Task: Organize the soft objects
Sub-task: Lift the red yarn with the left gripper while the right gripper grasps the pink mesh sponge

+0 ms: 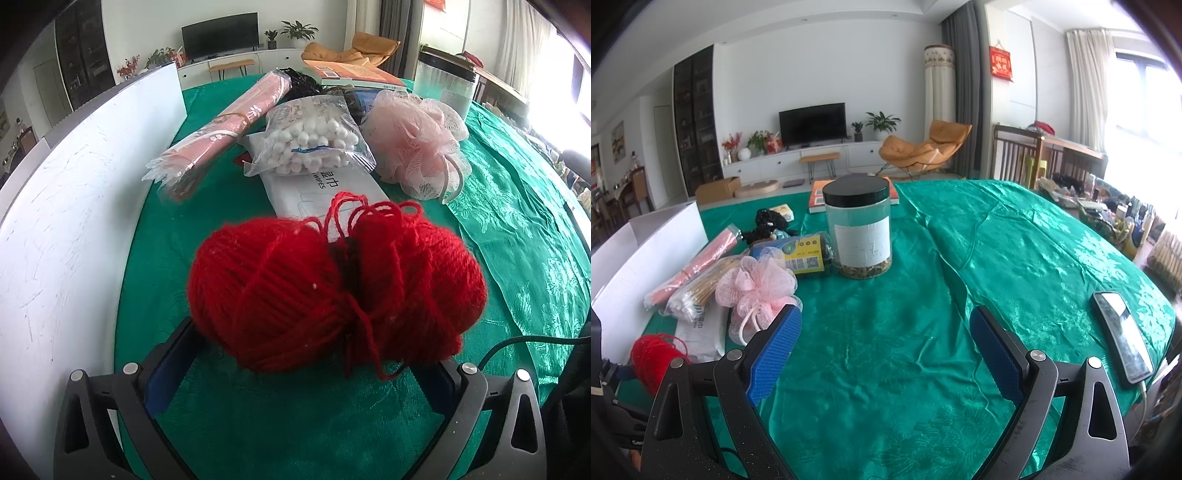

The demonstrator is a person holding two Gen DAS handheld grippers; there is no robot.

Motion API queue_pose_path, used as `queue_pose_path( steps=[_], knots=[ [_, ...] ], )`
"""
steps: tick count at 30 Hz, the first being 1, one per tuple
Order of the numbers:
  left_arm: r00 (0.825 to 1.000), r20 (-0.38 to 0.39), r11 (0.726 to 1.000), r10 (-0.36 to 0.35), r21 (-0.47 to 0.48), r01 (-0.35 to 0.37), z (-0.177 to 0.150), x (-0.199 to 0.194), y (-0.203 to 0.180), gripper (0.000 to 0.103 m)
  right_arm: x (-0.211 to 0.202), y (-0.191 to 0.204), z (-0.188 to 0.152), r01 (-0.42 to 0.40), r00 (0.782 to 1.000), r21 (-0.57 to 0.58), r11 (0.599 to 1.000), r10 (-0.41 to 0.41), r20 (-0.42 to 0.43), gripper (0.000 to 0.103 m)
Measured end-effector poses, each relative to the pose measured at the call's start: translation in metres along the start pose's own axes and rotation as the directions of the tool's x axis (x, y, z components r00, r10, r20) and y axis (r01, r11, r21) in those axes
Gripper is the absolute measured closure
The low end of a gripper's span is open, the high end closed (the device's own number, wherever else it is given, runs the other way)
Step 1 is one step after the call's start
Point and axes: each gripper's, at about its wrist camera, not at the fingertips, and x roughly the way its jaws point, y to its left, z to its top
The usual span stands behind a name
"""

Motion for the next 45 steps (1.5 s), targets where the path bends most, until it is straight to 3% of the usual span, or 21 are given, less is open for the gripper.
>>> queue_pose_path(
  steps=[11,18,23,31,35,37,40,43,45],
  knots=[
    [0.998,-0.058,1.0,-0.022,-0.006,0.021,-0.015,-0.012,0.014,0.0,0.0,-0.001,0.001,-0.001,1.0,0.002,1.0,0.001,-0.001,0.009],
    [0.992,-0.041,0.992,-0.119,0.045,0.12,-0.026,-0.031,0.006,0.0,0.0,-0.001,0.001,-0.001,1.0,0.004,1.0,0.001,0.0,0.009],
    [0.981,-0.012,0.981,-0.194,0.017,0.194,-0.016,-0.038,-0.003,0.0,0.001,-0.002,0.001,-0.001,1.0,0.002,1.0,0.001,-0.003,0.009],
    [0.994,0.029,0.988,-0.106,-0.109,0.109,0.028,-0.013,0.0,0.0,0.001,-0.001,0.0,-0.002,1.0,0.0,1.0,0.002,-0.005,0.009],
    [1.0,0.022,0.995,-0.009,-0.101,0.011,0.031,-0.005,0.006,0.0,0.001,0.005,-0.003,-0.013,1.0,-0.008,1.0,0.013,-0.013,0.009],
    [1.0,0.022,0.995,0.006,-0.096,-0.004,0.027,-0.004,0.011,0.003,0.007,0.011,-0.005,-0.042,0.998,-0.011,0.999,0.042,-0.049,0.009],
    [0.997,0.034,0.99,-0.073,-0.121,0.076,0.021,-0.006,0.023,0.036,0.03,0.021,-0.004,-0.199,0.968,0.028,0.98,0.201,-0.149,0.009],
    [0.996,0.049,0.991,-0.081,-0.099,0.085,0.021,-0.012,0.027,0.051,0.062,0.043,0.004,-0.31,0.915,0.076,0.948,0.319,-0.246,0.009],
    [0.995,0.055,0.994,-0.082,-0.071,0.086,0.021,-0.016,0.027,0.053,0.081,0.061,0.012,-0.361,0.886,0.102,0.927,0.375,-0.273,0.009]
  ],
)
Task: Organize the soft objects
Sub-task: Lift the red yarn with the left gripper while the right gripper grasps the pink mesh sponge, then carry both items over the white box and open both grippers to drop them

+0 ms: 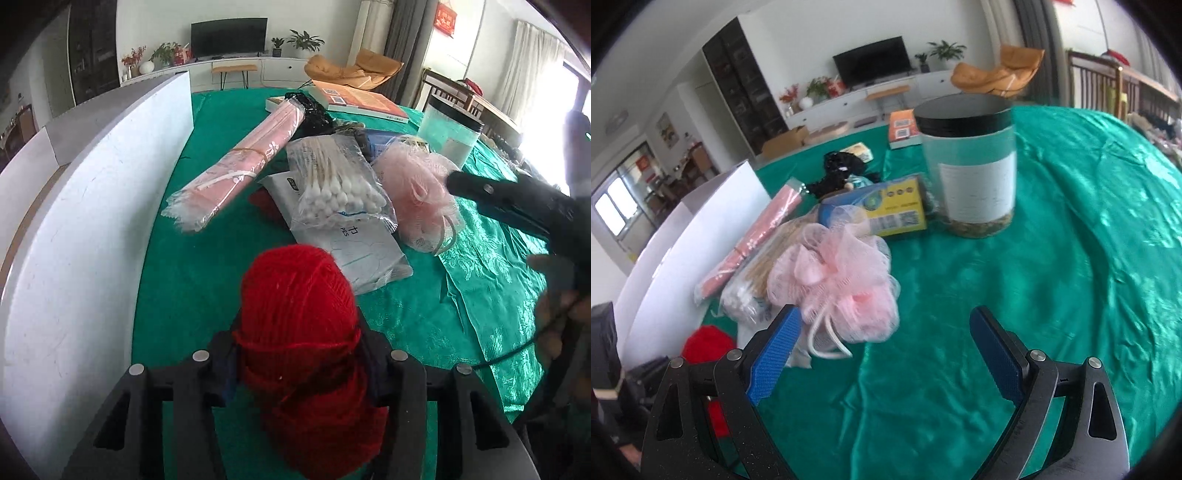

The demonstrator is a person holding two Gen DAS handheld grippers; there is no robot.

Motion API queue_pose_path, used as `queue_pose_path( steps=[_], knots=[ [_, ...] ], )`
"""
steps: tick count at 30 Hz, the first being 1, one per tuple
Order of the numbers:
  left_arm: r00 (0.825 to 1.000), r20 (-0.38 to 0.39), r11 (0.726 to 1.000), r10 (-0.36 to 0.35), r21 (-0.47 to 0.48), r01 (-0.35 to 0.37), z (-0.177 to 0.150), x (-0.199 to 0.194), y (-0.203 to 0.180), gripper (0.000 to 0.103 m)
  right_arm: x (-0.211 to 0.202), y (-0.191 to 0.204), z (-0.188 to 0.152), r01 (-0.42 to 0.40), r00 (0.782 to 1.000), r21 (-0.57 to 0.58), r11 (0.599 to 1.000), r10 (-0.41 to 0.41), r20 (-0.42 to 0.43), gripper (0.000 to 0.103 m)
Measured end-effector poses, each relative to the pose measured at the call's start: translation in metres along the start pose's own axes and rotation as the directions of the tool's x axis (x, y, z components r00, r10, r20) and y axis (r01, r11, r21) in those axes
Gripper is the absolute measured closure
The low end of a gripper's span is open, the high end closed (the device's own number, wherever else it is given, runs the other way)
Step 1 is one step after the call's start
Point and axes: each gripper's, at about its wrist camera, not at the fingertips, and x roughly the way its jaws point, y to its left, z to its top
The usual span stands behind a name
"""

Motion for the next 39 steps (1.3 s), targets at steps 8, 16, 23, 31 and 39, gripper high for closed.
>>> queue_pose_path(
  steps=[8,16,23,31,39],
  knots=[
    [0.997,0.056,0.999,-0.046,0.008,0.046,0.004,-0.026,0.002,0.056,0.044,0.034,0.009,-0.049,0.985,-0.046,0.998,0.041,-0.167,0.08],
    [0.974,0.192,0.99,-0.116,-0.06,0.129,0.025,-0.092,0.026,0.056,-0.065,0.041,0.011,-0.059,0.998,0.006,0.998,0.059,-0.011,0.081],
    [0.957,0.278,0.986,0.081,-0.163,-0.036,0.023,-0.159,0.108,0.056,-0.101,0.143,0.035,-0.292,0.955,-0.083,0.953,0.296,0.033,0.081],
    [0.895,0.207,0.901,0.394,-0.282,-0.331,-0.011,-0.183,0.184,0.002,-0.062,0.272,0.027,-0.553,0.833,-0.177,0.814,0.537,-0.132,0.039],
    [0.907,0.286,0.941,0.308,-0.235,-0.245,-0.016,-0.179,0.148,0.0,-0.051,0.221,0.011,-0.289,0.956,-0.292,0.911,0.29,-0.041,0.025]
  ],
)
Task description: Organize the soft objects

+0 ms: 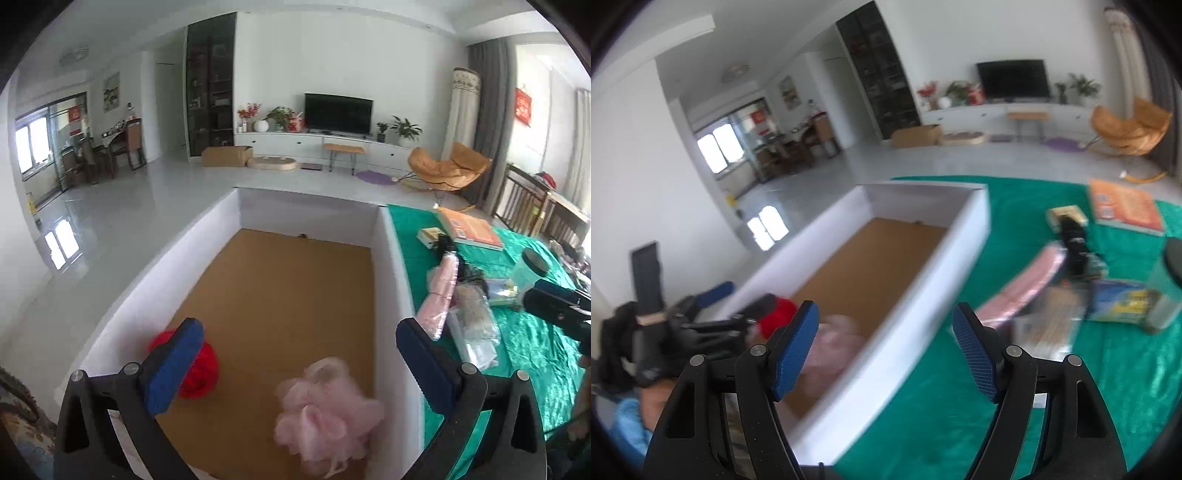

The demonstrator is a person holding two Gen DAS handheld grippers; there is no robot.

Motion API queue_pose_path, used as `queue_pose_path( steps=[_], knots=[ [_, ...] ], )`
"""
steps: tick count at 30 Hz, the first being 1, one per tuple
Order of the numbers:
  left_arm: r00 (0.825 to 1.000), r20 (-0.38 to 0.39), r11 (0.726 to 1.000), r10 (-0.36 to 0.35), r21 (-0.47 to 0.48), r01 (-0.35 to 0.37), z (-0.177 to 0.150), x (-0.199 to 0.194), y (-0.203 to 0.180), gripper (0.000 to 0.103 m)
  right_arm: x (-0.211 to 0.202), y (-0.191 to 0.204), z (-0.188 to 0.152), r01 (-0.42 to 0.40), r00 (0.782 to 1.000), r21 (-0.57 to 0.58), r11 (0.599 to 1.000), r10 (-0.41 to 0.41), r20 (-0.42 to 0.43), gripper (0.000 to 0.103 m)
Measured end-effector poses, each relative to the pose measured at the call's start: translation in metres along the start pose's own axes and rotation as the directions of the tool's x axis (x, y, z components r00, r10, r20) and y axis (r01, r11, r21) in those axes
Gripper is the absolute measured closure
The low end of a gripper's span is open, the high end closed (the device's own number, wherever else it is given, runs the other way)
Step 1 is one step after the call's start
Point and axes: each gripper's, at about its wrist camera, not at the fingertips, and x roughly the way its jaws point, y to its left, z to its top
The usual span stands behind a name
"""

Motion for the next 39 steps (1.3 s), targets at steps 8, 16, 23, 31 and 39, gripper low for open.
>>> queue_pose_path(
  steps=[8,16,23,31,39],
  knots=[
    [0.948,-0.124,0.934,-0.292,0.176,0.311,-0.016,0.017,-0.141,0.0,-0.015,-0.153,-0.063,0.511,0.859,0.096,0.854,-0.508,-0.058,0.025],
    [0.931,-0.237,0.908,-0.277,0.251,0.334,-0.049,0.063,-0.215,0.0,-0.051,-0.217,-0.097,0.618,0.786,0.19,0.763,-0.607,-0.118,0.025],
    [0.934,-0.294,0.926,-0.204,0.251,0.282,-0.073,0.126,-0.219,0.0,-0.034,-0.251,-0.118,0.619,0.785,0.264,0.74,-0.575,-0.23,0.025],
    [0.927,-0.327,0.933,-0.184,0.239,0.27,-0.081,0.149,-0.216,0.0,-0.021,-0.265,-0.115,0.633,0.773,0.253,0.731,-0.587,-0.239,0.01],
    [0.93,-0.324,0.933,-0.176,0.245,0.262,-0.084,0.151,-0.216,0.0,-0.025,-0.269,-0.112,0.632,0.775,0.255,0.732,-0.586,-0.237,0.01]
  ],
)
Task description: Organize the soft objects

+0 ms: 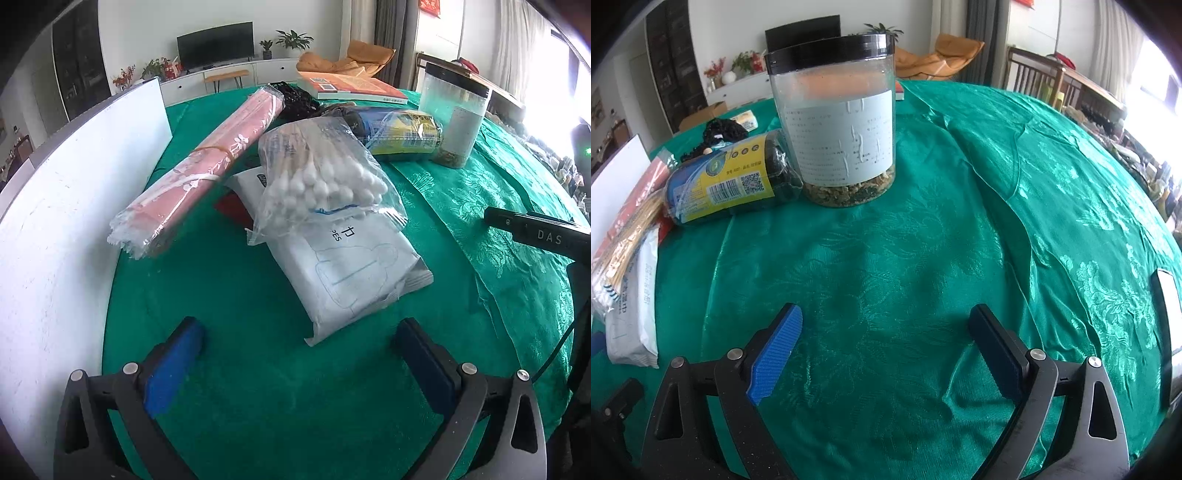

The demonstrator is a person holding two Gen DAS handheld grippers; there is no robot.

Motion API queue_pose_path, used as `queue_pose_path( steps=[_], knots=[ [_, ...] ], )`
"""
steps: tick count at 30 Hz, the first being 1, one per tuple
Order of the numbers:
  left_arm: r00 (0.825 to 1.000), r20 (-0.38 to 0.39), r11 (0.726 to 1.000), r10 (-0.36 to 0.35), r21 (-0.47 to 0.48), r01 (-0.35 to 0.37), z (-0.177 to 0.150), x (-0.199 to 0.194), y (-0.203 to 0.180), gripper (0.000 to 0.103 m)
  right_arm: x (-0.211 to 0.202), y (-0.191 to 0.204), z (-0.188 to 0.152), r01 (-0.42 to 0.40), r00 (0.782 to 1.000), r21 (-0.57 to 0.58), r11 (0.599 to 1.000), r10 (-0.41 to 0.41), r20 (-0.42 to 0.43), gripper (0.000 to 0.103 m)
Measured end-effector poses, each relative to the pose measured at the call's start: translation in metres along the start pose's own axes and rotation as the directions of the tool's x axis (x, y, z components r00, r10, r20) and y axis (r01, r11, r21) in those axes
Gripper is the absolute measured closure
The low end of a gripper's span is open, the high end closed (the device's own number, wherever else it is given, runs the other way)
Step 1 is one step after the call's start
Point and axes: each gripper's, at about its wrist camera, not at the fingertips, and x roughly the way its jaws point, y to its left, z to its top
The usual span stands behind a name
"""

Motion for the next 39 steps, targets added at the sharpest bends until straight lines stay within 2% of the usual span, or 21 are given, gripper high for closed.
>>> queue_pose_path(
  steps=[39],
  knots=[
    [1.0,-0.001,1.0,0.011,-0.01,-0.011,0.0028,0.001,0.002,0.0,-0.0007,0.0027,0.0004,0.003,1.0,-0.001,1.0,-0.003,0.0,0.009]
  ],
)
